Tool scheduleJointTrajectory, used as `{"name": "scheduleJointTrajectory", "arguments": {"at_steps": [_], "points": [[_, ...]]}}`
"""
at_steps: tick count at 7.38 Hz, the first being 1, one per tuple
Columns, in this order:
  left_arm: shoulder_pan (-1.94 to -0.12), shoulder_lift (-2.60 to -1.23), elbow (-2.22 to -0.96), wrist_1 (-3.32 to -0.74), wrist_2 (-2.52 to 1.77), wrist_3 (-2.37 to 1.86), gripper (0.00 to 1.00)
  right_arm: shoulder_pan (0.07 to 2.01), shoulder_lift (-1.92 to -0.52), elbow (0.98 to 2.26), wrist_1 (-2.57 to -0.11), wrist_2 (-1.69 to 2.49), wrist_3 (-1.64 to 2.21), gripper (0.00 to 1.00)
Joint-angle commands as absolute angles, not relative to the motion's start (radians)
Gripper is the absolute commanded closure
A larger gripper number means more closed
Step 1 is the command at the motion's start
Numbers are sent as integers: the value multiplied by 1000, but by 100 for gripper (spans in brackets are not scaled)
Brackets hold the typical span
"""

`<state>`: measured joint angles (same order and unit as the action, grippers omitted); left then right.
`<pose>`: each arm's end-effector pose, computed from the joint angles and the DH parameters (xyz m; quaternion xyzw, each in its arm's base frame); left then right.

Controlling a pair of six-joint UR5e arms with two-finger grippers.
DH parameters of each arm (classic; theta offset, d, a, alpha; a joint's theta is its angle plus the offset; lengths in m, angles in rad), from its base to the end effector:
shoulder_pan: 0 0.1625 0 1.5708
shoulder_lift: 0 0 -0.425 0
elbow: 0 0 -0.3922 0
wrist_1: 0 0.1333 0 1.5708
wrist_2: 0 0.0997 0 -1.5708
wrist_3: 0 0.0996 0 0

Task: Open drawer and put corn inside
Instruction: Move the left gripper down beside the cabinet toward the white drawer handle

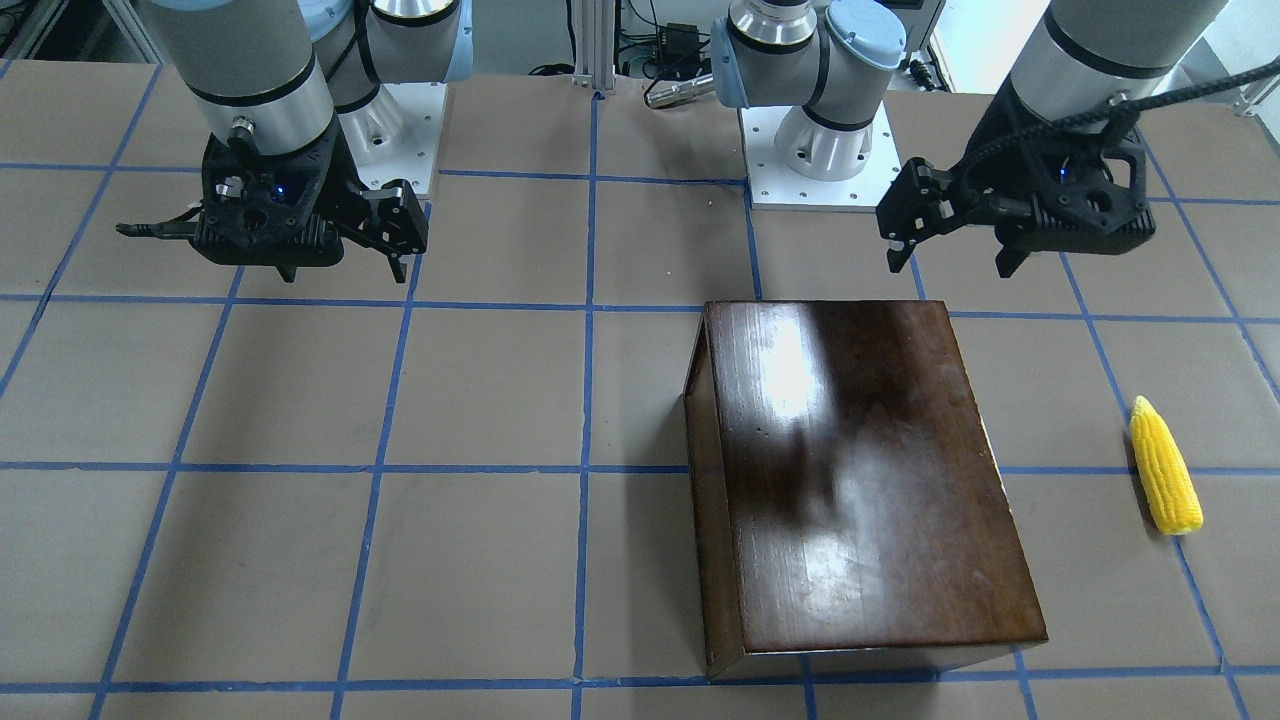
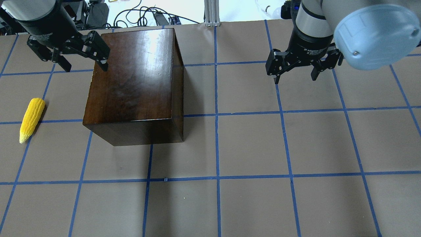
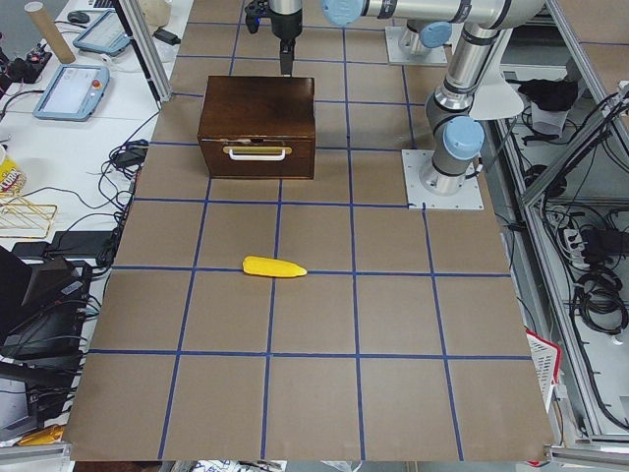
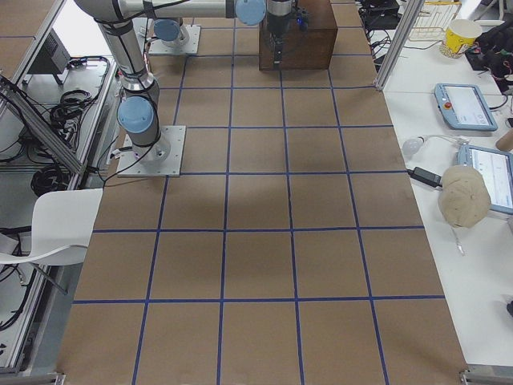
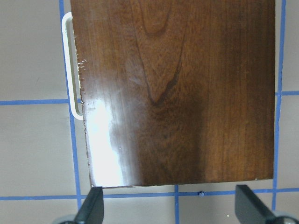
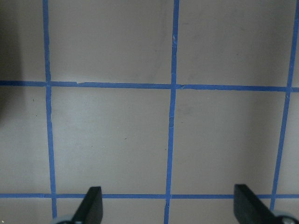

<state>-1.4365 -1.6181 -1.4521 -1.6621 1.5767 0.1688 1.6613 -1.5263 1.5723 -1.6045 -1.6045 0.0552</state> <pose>-0.0634 -0.5222 0.5134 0.0173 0.9998 0.0103 0.0014 0.1754 -0.4953 0.4683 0.0177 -0.9997 -0.0049 0.0173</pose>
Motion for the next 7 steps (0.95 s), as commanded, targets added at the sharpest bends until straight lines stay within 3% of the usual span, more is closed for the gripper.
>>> {"name": "scheduleJointTrajectory", "arguments": {"at_steps": [1,7], "points": [[-1302,-1676,-1448,-1643,1572,338,0,1661,-1526,1572,-1605,-1605,55,0],[-1123,-1899,-1519,-1417,1491,534,0,1661,-1526,1572,-1605,-1605,55,0]]}}
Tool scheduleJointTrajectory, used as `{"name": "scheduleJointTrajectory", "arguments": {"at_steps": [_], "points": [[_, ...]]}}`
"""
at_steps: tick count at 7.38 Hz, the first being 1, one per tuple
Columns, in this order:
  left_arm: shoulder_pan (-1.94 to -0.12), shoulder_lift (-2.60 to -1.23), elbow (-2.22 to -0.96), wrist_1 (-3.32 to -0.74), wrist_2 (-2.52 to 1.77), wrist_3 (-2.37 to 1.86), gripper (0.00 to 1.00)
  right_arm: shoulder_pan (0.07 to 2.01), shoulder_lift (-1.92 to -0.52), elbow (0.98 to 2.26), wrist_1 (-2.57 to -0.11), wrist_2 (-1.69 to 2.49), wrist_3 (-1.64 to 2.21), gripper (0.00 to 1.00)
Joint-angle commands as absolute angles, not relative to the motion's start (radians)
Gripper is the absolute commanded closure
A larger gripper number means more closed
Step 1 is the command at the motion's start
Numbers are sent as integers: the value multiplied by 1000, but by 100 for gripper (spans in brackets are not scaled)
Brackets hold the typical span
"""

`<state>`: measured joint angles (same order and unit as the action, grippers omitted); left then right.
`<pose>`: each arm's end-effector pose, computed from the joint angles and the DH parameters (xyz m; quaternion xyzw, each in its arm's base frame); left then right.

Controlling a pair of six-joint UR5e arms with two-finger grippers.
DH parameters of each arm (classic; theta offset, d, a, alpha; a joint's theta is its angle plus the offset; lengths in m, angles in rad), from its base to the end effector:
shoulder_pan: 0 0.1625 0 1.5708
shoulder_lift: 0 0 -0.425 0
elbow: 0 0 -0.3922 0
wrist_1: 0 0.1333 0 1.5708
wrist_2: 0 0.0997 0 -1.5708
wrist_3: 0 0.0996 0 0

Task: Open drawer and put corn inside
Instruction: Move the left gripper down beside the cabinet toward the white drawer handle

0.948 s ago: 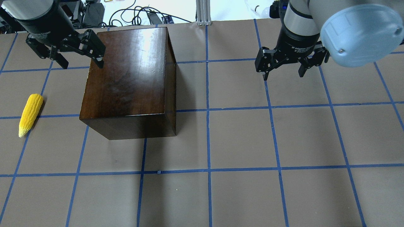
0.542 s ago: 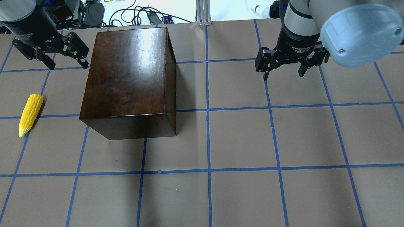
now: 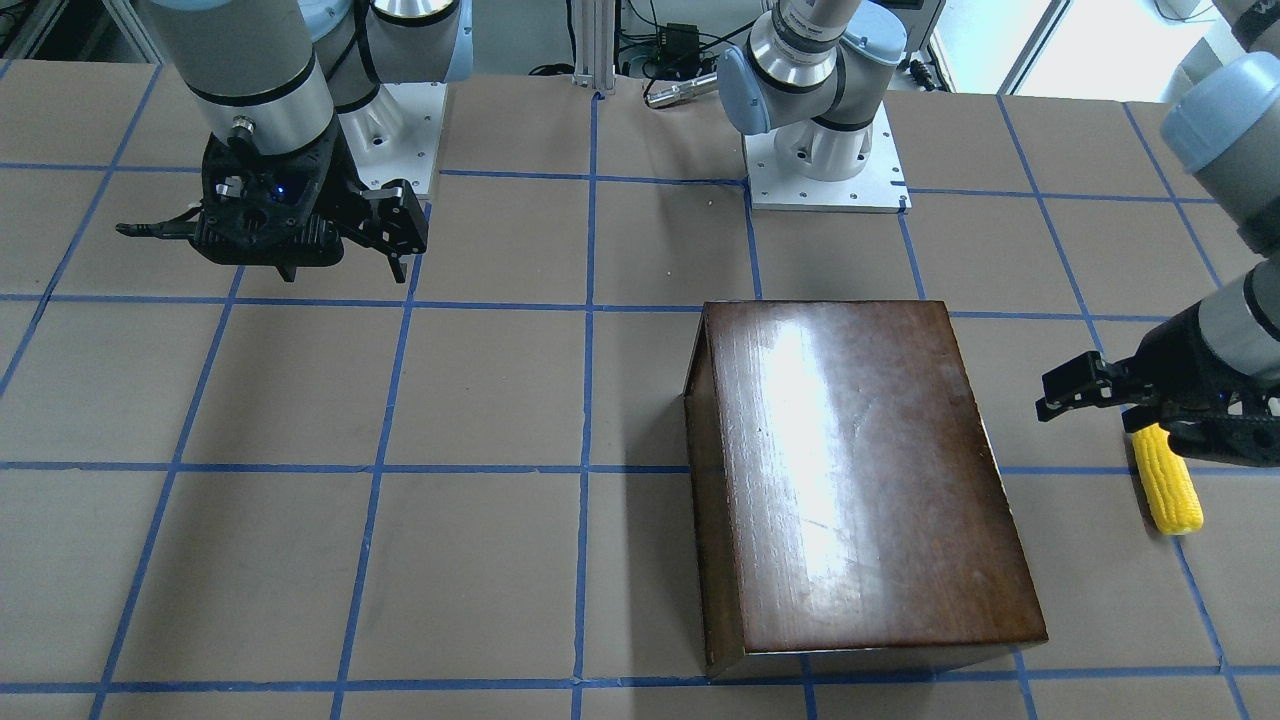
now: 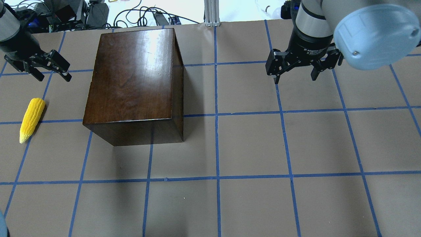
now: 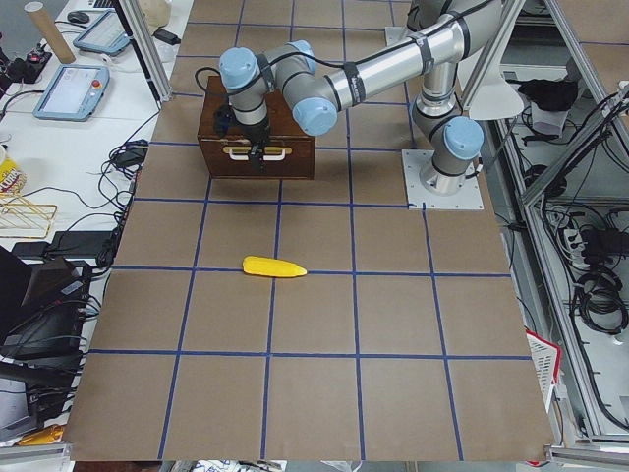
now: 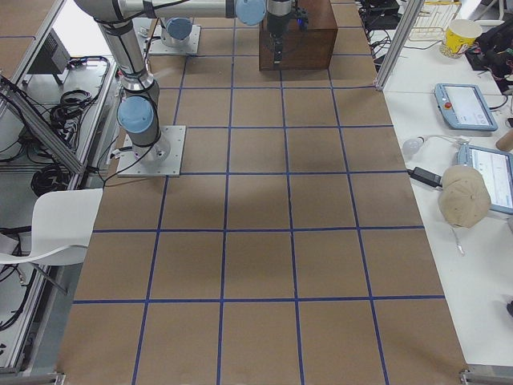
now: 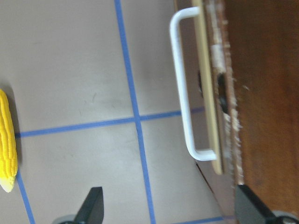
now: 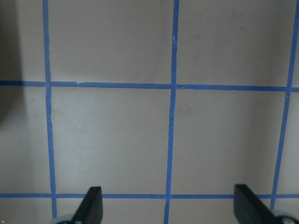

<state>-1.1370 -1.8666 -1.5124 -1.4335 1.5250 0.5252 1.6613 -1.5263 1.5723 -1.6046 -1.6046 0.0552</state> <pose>0.1247 -0.5972 0.3678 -0.0445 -0.9975 -0.0338 0.0434 0.1754 -0.4953 0.4683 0.0177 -0.9997 -0.0049 0.0173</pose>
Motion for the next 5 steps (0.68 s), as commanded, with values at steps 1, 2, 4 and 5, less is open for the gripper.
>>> {"name": "scheduleJointTrajectory", "arguments": {"at_steps": [1,2,4,5], "points": [[-1123,-1910,-1520,-1417,1488,535,0,1661,-1526,1572,-1605,-1605,55,0],[-1123,-1919,-1517,-1417,1468,534,0,1661,-1526,1572,-1605,-1605,55,0],[-1121,-1924,-1519,-1417,1376,529,0,1661,-1526,1572,-1605,-1605,55,0],[-1120,-1933,-1519,-1417,1376,531,0,1661,-1526,1572,-1605,-1605,55,0]]}}
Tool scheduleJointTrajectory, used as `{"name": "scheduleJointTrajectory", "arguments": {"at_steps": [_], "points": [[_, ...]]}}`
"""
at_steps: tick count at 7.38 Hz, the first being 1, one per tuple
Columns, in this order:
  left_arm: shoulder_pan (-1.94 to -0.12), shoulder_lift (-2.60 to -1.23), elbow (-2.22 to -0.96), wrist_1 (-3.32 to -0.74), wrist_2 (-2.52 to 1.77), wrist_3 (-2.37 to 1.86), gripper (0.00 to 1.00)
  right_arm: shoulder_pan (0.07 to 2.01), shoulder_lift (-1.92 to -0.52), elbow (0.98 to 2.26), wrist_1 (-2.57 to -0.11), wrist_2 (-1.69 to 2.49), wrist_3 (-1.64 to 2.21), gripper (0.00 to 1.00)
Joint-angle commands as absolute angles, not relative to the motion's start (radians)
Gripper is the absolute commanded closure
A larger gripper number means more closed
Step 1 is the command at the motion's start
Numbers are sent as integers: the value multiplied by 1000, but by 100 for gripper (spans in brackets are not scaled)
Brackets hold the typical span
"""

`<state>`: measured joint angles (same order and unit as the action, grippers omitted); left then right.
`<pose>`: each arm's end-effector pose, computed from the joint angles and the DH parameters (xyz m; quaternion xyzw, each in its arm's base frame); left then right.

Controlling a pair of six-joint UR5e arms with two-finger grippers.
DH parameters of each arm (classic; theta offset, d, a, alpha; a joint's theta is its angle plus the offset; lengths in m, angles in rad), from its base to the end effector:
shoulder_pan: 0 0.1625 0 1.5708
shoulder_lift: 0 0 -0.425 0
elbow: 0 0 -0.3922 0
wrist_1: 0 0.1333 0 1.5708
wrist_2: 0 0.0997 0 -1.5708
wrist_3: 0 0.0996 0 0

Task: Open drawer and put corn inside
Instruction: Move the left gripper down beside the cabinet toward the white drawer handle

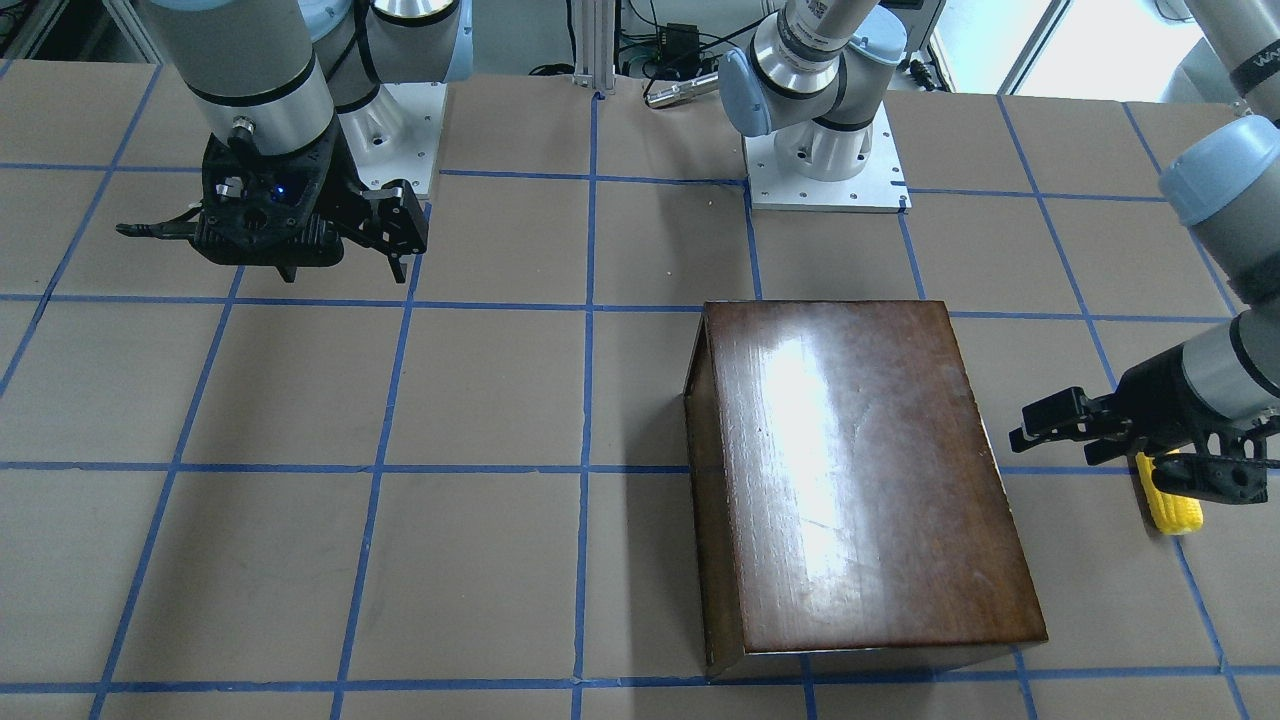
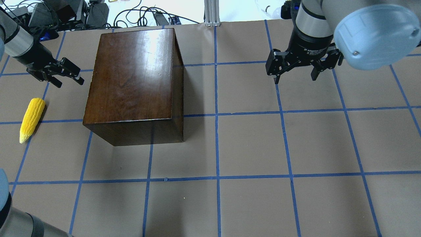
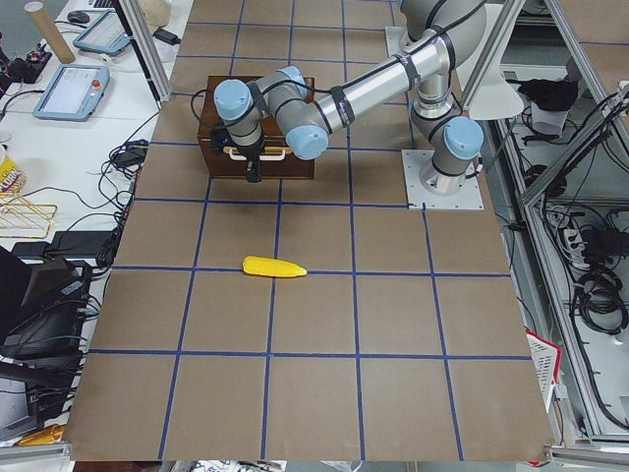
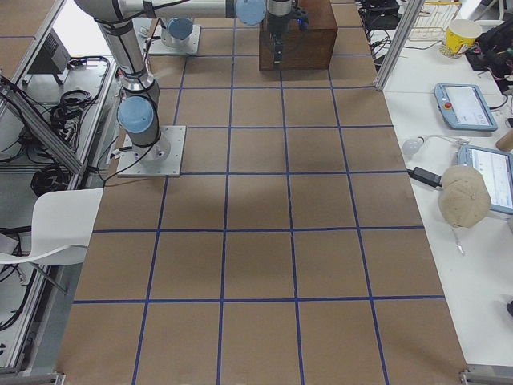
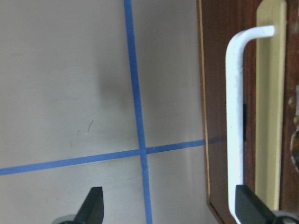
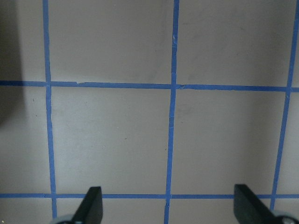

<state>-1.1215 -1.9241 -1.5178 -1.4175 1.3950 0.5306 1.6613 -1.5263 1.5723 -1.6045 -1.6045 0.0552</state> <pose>0.1274 -0.6113 0.3336 -0.0339 -0.9929 -0.0234 0.1117 0.1754 -0.4953 0.4683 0.0177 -0.9997 -0.0049 0.0173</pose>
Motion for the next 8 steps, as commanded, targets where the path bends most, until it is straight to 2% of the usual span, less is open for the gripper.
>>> {"name": "scheduleJointTrajectory", "arguments": {"at_steps": [1,8], "points": [[-1111,-1945,-1519,-1417,1374,519,0,1661,-1526,1572,-1605,-1605,55,0],[-1094,-1962,-1534,-1420,1302,494,0,1661,-1526,1572,-1605,-1605,55,0]]}}
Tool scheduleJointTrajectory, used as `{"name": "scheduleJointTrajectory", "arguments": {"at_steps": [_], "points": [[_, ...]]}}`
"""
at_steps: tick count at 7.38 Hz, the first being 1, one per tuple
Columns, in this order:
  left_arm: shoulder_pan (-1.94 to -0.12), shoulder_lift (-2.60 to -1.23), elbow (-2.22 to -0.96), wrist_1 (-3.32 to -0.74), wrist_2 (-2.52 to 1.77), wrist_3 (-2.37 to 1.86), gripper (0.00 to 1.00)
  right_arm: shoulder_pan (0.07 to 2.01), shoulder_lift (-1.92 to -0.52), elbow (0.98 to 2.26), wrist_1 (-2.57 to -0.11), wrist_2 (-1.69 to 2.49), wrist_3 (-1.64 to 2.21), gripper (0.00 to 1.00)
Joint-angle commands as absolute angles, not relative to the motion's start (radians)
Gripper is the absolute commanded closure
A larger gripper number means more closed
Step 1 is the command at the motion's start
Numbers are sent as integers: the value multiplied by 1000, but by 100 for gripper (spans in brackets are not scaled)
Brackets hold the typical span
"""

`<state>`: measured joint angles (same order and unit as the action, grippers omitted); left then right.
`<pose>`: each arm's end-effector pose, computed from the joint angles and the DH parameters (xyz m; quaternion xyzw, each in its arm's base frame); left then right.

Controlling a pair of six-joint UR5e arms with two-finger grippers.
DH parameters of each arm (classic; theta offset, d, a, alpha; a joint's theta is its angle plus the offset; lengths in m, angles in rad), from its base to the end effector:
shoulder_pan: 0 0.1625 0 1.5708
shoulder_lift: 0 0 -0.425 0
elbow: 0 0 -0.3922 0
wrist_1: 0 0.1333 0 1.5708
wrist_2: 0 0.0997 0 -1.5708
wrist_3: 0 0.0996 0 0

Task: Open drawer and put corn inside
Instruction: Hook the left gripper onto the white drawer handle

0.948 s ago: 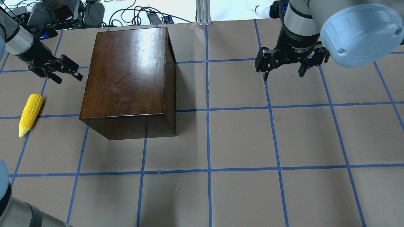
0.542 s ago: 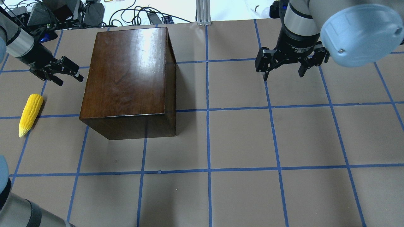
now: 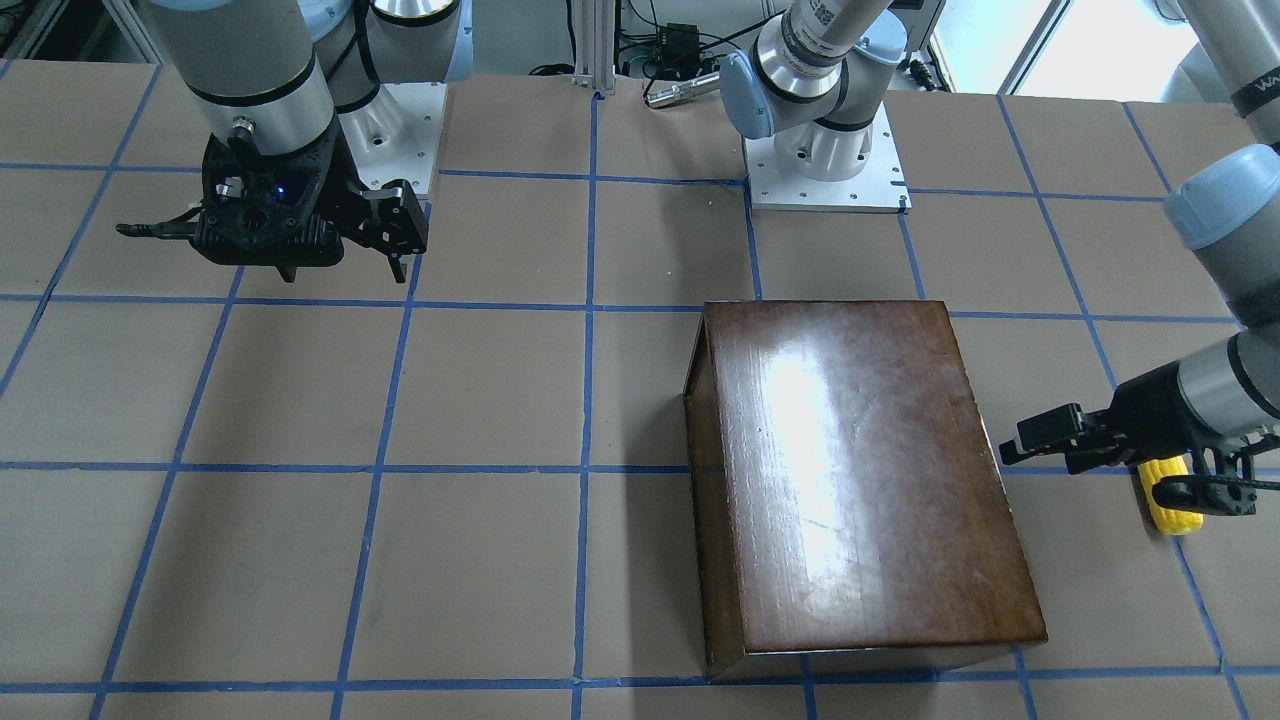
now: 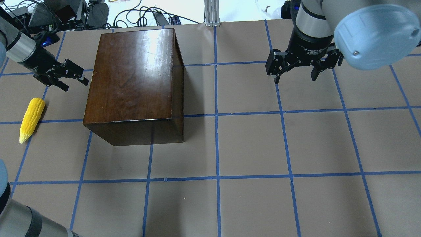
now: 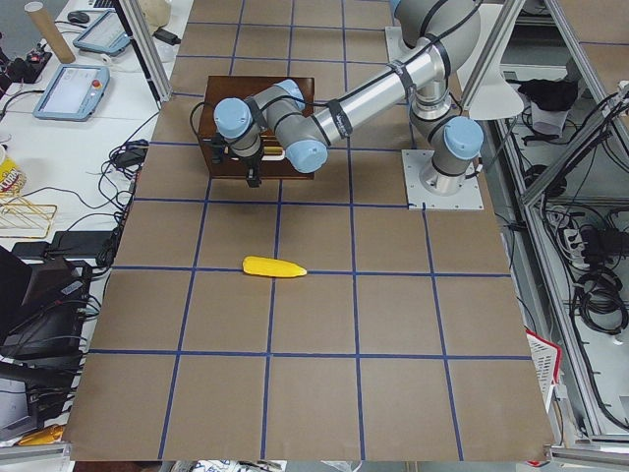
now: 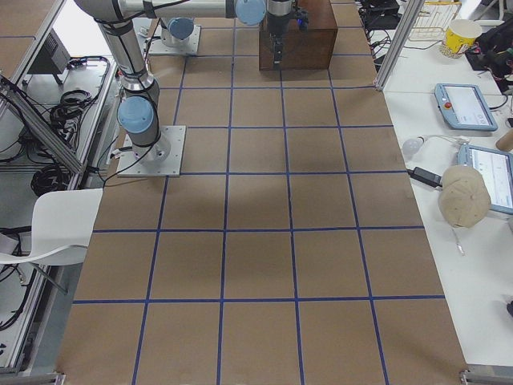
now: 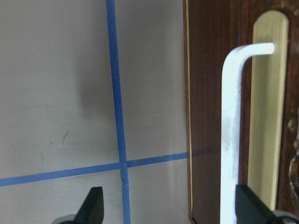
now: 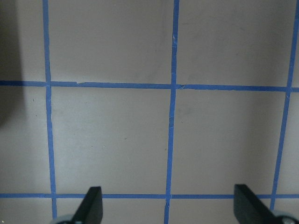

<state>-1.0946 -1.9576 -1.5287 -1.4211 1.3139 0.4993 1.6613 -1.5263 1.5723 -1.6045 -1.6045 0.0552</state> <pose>0.1380 -0.6136 0.3097 0.0011 -0.9871 -0.0255 0.1579 0.1754 -0.4953 0.4683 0.0177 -0.9997 -0.0049 0.0173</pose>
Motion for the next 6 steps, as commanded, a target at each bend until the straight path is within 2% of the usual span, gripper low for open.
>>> {"name": "scheduleJointTrajectory", "arguments": {"at_steps": [1,6], "points": [[-1094,-1963,-1548,-1419,1302,491,0,1661,-1526,1572,-1605,-1605,55,0],[-1095,-1974,-1559,-1419,1275,492,0,1661,-1526,1572,-1605,-1605,55,0]]}}
